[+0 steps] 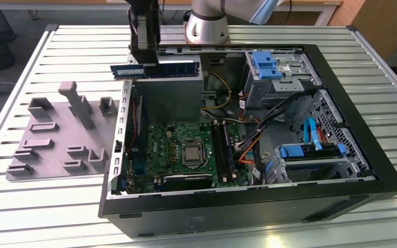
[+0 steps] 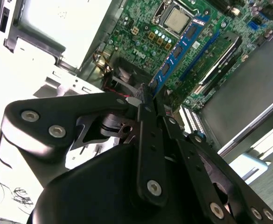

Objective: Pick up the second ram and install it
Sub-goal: 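Pick up the second ram and move it above second insertion slot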

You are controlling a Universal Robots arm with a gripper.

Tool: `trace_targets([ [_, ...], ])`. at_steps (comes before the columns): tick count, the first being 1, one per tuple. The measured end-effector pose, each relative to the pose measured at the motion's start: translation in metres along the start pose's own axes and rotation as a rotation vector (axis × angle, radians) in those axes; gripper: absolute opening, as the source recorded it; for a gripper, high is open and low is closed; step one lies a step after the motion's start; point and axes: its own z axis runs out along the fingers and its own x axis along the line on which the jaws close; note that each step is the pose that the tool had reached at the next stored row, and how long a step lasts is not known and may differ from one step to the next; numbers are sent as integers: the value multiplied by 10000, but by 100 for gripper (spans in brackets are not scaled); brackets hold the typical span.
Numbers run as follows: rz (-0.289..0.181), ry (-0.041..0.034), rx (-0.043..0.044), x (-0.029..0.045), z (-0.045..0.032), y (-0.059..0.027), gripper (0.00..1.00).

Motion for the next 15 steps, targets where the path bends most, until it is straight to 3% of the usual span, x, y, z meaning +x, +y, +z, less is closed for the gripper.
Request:
trace_targets([
  [8,0,1,0,1,-2,-112,14],
  [15,1,1,0,1,-2,-119,14],
])
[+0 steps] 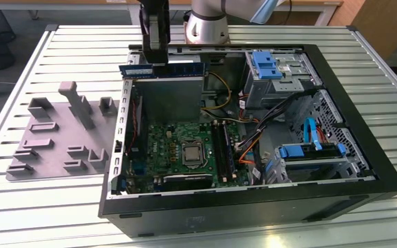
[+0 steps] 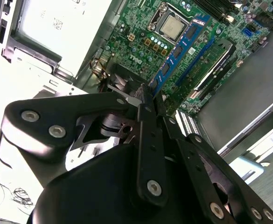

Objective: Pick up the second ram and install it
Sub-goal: 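Pick up the second ram and move it above second insertion slot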

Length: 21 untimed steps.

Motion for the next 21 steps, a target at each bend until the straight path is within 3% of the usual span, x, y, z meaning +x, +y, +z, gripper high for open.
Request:
trace_targets([
  [5,-2,1,-1,-1,-1,-16,14],
  [21,0,0,0,3,-1,-301,14],
])
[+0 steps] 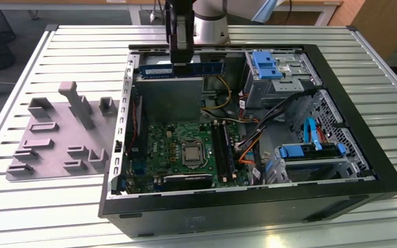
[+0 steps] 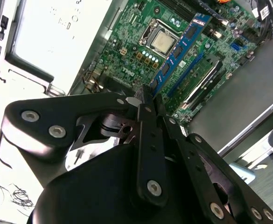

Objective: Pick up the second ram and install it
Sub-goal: 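Pick up the second ram and move it above second insertion slot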

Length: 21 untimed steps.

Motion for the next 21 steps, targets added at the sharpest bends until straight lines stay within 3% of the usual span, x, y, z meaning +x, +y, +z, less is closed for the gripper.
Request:
trace_targets([
  [21,-1,0,0,4,0,-398,14],
])
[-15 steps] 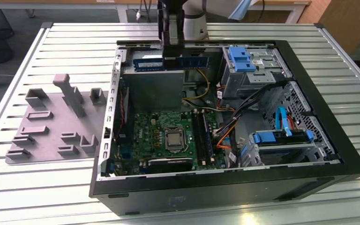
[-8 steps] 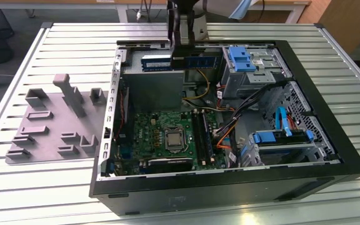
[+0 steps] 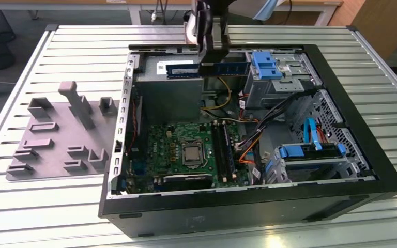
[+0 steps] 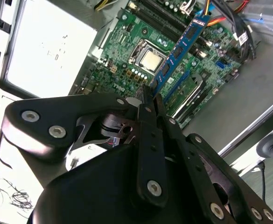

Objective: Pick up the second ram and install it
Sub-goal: 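Pick up the second ram and move it above second insertion slot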

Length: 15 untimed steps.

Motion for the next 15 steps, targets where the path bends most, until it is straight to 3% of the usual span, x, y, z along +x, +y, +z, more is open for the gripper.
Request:
trace_targets([
  [3,0,1,-1,1,-1,-48,14],
  [9,-1,0,0,1,0,-57,14],
  [15,0,0,0,2,-2,-146,14],
])
